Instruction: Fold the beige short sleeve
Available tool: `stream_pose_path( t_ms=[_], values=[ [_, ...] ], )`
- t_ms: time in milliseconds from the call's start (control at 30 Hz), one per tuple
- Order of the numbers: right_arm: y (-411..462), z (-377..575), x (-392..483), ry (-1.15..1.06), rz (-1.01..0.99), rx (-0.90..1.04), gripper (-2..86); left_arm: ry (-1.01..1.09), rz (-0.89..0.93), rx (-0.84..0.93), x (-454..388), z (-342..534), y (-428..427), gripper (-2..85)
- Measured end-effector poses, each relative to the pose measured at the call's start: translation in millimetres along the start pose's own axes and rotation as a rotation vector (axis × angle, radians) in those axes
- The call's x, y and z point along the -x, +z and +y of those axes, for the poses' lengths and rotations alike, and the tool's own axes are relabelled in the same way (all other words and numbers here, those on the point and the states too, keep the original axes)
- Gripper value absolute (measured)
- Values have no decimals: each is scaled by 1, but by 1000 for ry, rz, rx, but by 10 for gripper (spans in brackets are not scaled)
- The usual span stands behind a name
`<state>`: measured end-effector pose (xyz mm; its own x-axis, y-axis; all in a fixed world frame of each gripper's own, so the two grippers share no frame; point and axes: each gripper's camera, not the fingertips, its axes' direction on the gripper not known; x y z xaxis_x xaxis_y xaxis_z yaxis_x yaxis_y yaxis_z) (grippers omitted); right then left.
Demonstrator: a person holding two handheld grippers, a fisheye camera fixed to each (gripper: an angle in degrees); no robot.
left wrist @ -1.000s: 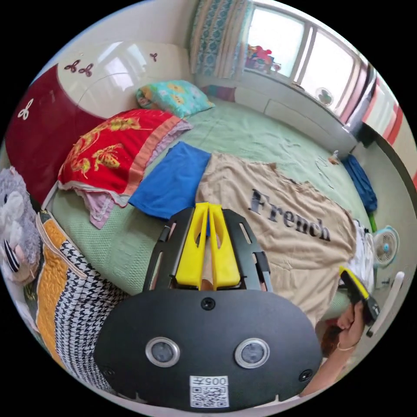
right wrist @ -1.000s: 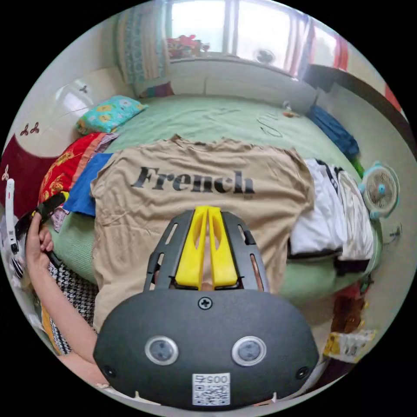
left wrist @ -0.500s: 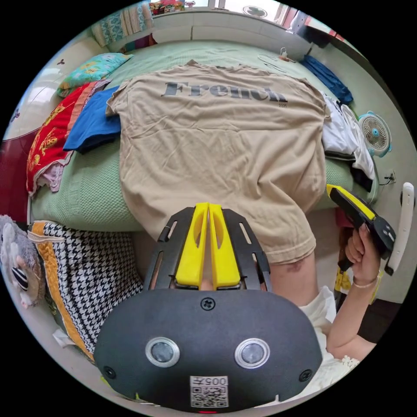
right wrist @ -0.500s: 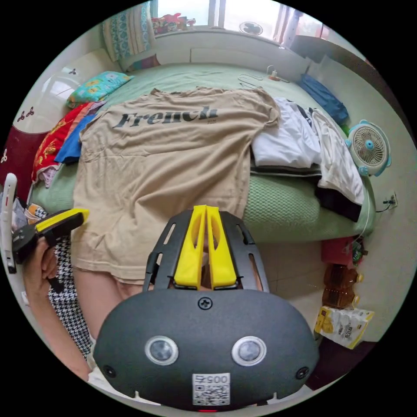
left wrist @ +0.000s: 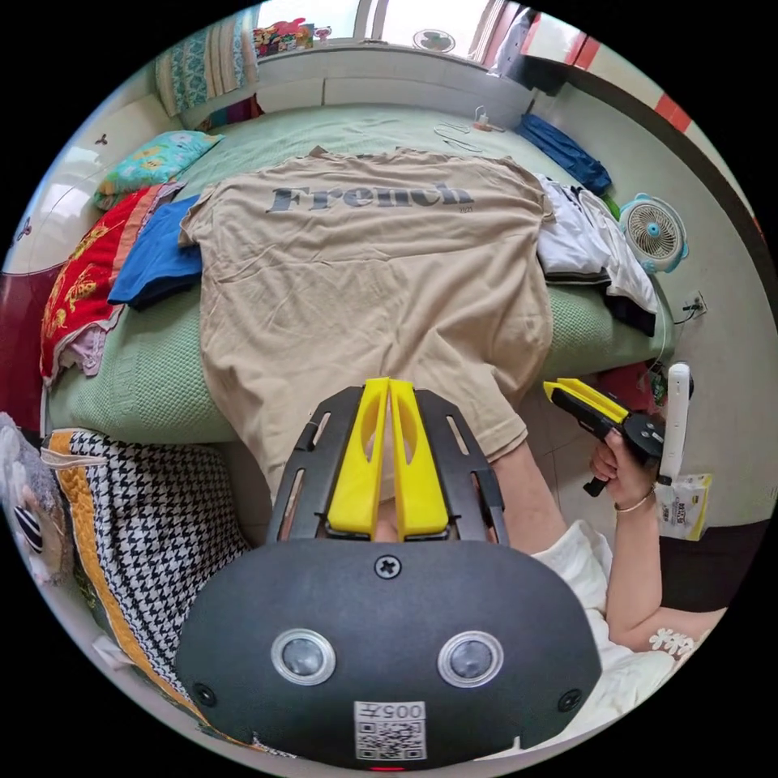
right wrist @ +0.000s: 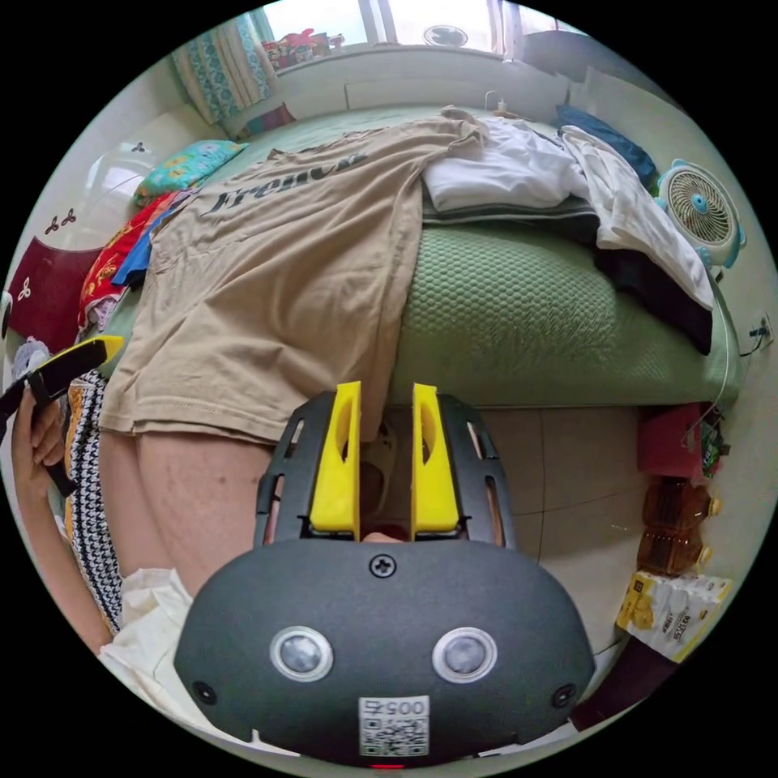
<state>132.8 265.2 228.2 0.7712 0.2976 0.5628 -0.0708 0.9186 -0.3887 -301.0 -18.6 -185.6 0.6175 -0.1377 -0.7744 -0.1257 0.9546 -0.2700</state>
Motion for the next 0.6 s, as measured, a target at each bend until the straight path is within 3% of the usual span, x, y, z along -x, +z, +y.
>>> stream_pose_path(
  t_ms=[367, 600],
  values=[
    [36, 5, 5, 4, 100, 101, 41, -12, -5, 3, -39, 14, -20, -6],
    [-23, 39, -18, 9, 20, 88, -13, 1, 2, -13, -65, 22, -37, -6]
  ],
)
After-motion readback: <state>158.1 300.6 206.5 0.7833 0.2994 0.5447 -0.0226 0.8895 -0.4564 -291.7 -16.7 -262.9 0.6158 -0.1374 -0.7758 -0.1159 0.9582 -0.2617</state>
